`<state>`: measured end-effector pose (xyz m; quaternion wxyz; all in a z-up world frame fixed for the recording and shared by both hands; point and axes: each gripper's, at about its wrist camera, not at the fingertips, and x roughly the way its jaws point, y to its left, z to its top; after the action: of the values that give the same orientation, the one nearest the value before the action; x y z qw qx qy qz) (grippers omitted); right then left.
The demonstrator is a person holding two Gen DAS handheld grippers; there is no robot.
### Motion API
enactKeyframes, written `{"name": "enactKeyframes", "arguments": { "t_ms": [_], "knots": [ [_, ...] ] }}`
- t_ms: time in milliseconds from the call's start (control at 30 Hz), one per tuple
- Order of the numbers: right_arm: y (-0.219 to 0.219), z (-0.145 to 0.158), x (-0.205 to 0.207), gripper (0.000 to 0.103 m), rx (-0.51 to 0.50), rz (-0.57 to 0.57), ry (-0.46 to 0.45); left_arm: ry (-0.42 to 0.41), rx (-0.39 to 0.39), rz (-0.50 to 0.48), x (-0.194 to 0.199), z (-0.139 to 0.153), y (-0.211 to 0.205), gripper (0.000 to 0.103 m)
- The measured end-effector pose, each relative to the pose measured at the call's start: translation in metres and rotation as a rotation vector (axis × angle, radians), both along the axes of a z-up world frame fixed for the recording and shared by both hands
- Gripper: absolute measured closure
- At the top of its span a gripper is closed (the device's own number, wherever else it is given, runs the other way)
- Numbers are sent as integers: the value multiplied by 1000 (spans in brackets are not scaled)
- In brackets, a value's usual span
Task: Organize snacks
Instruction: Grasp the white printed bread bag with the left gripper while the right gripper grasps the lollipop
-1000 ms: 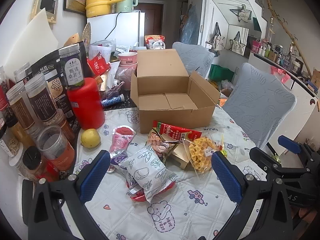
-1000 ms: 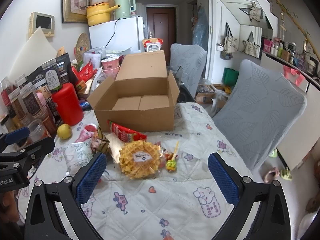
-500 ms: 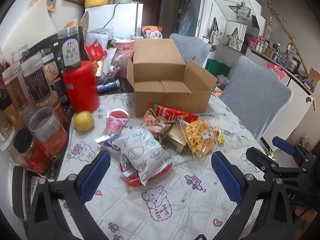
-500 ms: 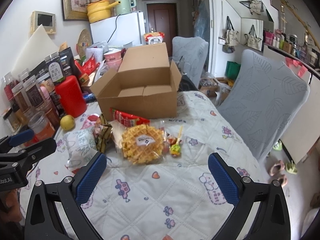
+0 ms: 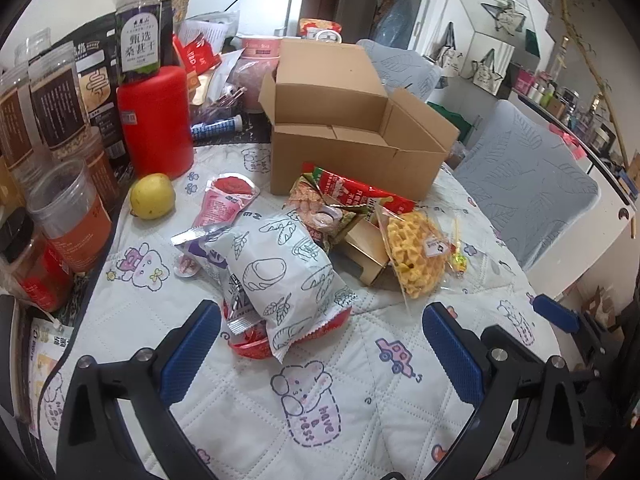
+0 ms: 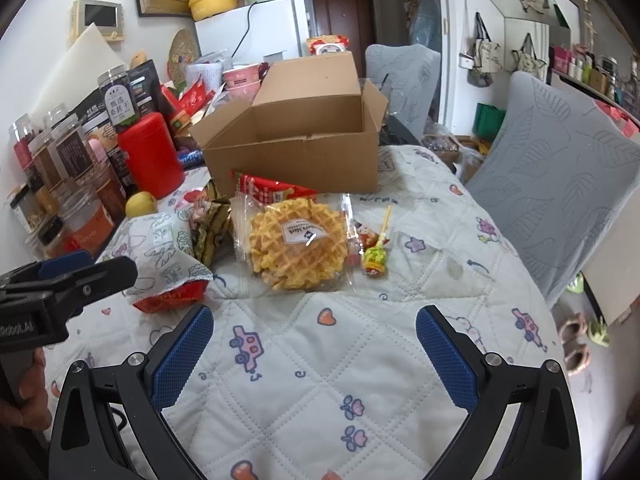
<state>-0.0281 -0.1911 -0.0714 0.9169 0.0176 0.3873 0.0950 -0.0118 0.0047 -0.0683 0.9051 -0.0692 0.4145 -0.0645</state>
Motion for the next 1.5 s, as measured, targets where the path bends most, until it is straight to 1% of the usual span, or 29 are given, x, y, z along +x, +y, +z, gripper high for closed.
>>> {"name": "enactKeyframes", "arguments": {
  "t_ms": [167,267,500,600,633,700,733,767,800,933,1100,1133,1167,1200,1233,1267,1400,1467,1500],
  "knots": [
    [-2,-7,10,0,2,13,3,18,12,46,17,-8,1,0],
    [-3,-11,17,0,10,18,13,46,17,63,30,-15,1,1],
    [-10,-17,35,0,-3,9,33,111,38,100,54,-32,1,10],
    [-13,-19,42,0,-5,8,38,133,51,117,61,-39,2,12],
    [-14,-20,43,0,-7,7,40,129,63,124,62,-40,1,14],
    [-18,-22,46,0,-11,0,44,122,83,137,65,-41,3,28],
    [-20,-23,48,0,-12,-5,47,118,79,139,66,-41,4,32],
    [-24,-24,50,0,-13,-14,50,113,79,142,66,-41,5,40],
    [-27,-25,53,0,-13,-25,54,109,91,148,66,-40,5,44],
    [-40,-28,60,0,-13,-81,65,97,70,148,63,-36,11,50],
    [-56,-28,67,1,-1,-125,59,63,46,130,53,-23,11,52],
    [-57,-28,69,4,1,-129,61,58,44,124,50,-20,10,52],
    [-59,-29,71,11,2,-134,67,53,40,118,48,-17,9,52],
    [-60,-30,74,15,0,-137,74,51,36,115,48,-16,8,52],
    [-60,-32,77,23,-6,-140,85,48,32,109,46,-14,7,52],
    [-59,-35,80,29,-9,-140,95,47,29,105,46,-13,6,52],
    [-60,-45,89,40,17,-118,122,42,22,86,46,-10,1,52],
    [-56,-49,94,51,7,-108,133,41,21,79,47,-10,-1,52],
    [-55,-51,95,52,4,-101,132,43,19,74,48,-10,-2,52]
  ]
}}
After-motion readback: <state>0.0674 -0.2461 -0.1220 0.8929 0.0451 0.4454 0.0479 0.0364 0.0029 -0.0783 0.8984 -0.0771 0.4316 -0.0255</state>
